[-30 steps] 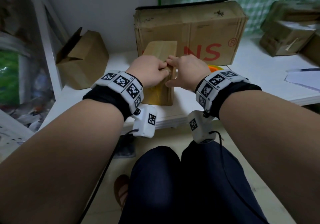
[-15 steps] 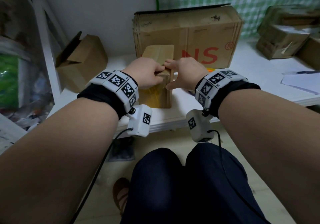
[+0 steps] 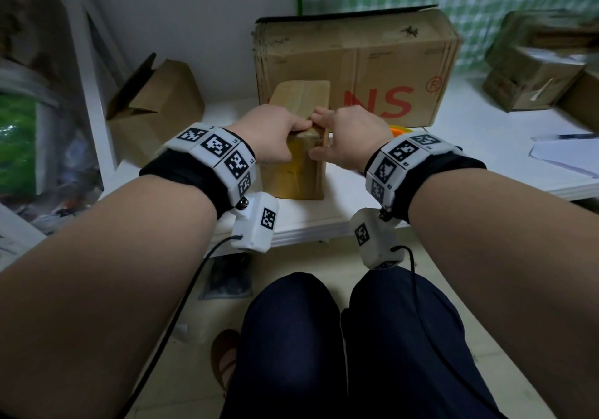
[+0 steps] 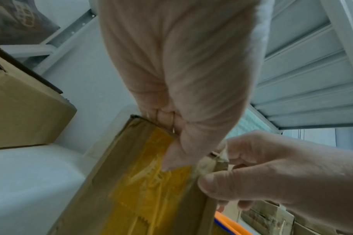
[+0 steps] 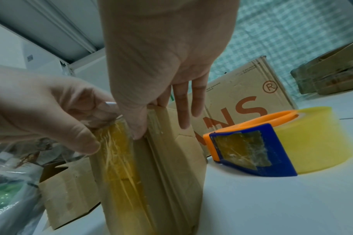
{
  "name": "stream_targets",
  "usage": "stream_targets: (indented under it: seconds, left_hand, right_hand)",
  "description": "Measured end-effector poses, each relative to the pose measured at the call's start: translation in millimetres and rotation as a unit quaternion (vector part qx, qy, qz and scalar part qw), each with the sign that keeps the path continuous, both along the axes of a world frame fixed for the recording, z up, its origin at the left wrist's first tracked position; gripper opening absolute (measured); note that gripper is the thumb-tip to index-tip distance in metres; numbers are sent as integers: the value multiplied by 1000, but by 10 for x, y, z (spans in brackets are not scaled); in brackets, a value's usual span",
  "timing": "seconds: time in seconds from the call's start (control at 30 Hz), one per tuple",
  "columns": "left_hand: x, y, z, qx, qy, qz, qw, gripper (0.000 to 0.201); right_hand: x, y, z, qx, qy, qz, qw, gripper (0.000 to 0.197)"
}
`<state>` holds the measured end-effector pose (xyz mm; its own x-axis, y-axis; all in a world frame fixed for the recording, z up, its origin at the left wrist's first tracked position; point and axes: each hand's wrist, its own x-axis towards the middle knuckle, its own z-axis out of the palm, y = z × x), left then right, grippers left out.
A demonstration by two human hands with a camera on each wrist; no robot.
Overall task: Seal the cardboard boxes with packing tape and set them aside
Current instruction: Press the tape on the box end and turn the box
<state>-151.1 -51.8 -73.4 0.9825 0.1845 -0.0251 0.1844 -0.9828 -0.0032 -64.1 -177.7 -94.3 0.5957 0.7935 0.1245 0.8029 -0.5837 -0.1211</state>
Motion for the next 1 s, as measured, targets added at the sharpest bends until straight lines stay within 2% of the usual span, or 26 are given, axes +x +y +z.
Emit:
stream_targets:
  seconds: [0.17,0.5,0.7,1.0]
  left_hand:
    - [-53,67,19,-15,-17,2,1000,58]
    - [-94,115,-146,-50,-38,50,997,73]
    - [-131,228,-171,-107,-82,57,989,68]
    - [-158,218,-97,-145,-53,50,987,74]
  right_hand:
    - [-26,-2,54,-26,2,-2,1000,56]
    - [-75,54,153,-108,23,-11,994,58]
    - [-57,29,151,-102,25,-2,994,56]
    - [19,15,167,-117,-11,11,993,54]
